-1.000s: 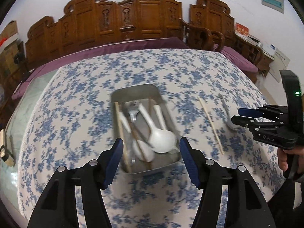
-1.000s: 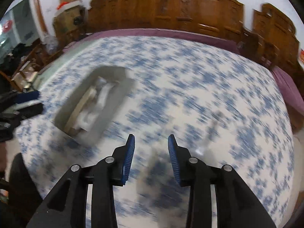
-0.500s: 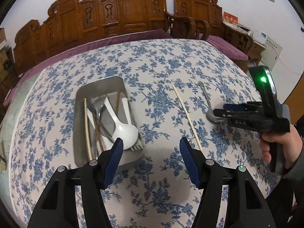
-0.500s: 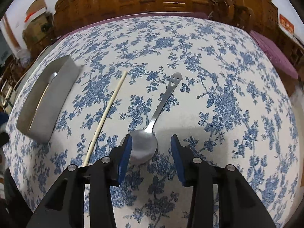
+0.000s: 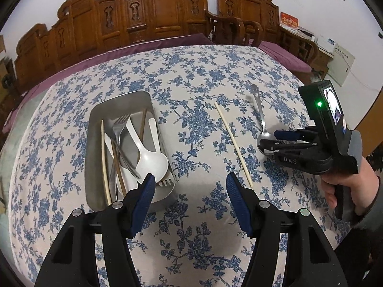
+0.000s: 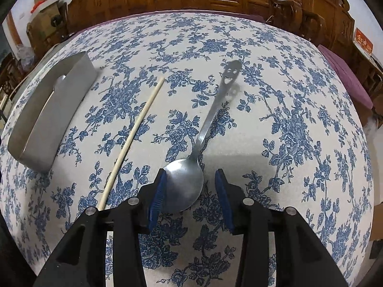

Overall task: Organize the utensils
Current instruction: 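Reach the right tool to the loose metal spoon and grasp its handle, then grasp the loose bamboo chopstick with the left tool while the right tool holds the spoon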

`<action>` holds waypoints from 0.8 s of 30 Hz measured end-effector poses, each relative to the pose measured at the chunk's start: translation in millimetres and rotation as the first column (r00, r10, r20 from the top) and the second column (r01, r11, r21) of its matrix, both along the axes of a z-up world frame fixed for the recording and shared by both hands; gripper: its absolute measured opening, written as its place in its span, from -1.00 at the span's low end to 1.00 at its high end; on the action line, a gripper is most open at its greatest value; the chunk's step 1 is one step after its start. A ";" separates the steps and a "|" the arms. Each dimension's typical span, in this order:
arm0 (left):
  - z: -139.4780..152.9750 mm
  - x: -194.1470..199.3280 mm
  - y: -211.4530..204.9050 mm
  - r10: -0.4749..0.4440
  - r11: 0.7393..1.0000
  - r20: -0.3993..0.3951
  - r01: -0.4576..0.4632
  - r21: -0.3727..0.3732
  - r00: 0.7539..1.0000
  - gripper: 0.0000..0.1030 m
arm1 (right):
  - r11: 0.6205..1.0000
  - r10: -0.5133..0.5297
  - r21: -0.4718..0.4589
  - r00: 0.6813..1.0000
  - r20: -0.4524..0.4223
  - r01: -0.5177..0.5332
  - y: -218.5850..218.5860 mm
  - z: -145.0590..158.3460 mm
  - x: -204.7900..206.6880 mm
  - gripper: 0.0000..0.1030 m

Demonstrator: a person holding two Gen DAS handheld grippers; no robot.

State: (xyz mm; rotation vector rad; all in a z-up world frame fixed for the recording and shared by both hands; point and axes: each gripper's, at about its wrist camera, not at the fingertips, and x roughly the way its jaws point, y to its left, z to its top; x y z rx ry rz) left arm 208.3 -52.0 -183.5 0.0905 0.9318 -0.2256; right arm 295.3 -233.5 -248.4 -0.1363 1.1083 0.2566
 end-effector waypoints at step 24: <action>-29.1 24.7 -42.5 -0.041 0.999 -0.053 0.042 0.017 0.998 0.14 | 0.997 -0.015 0.070 0.999 0.029 0.013 -23.7 36.4 -4.1 -0.96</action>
